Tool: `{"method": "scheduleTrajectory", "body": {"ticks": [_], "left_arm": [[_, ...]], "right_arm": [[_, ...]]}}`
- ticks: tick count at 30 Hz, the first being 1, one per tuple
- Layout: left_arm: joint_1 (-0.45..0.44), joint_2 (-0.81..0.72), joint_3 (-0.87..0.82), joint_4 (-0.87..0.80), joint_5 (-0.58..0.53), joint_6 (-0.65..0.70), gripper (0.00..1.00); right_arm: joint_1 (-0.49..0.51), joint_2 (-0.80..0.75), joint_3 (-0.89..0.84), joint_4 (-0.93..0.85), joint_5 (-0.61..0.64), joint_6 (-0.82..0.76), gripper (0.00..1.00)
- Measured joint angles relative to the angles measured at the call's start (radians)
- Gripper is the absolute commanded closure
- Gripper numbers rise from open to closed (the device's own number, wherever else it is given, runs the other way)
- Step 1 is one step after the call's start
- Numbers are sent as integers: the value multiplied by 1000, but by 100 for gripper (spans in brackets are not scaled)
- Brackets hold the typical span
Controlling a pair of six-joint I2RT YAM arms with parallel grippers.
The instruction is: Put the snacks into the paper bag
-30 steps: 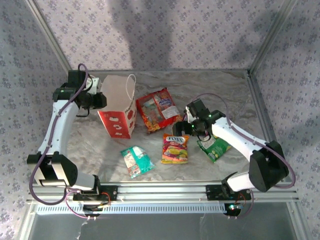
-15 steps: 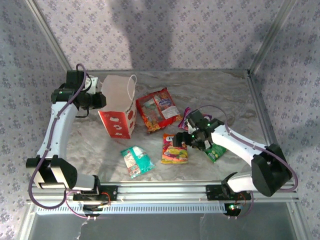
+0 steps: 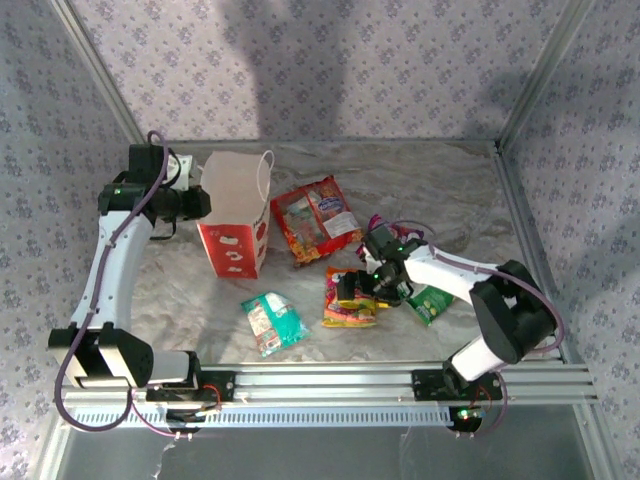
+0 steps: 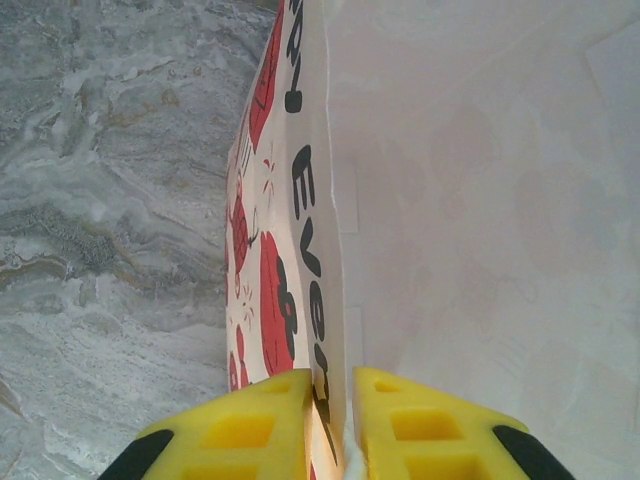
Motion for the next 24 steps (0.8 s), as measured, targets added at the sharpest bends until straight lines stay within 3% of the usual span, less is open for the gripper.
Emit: {"method": "scheduleTrajectory", "body": {"ticks": [3,8,16,24], "left_arm": [[0,-6,0,-2,0,0,82],[0,-10,0,-3,0,0,82],[5,-15,-33,-1,1,-13,82],[14,-13,-42,11,43,-67,82]], "right_arm": [[-4,19,11,-8,0,1,9],[-7,42,28,-28,9,0,25],[-6,58,67,-21,19,-8,73],[-6,57,112,-37,31,-29,98]]}}
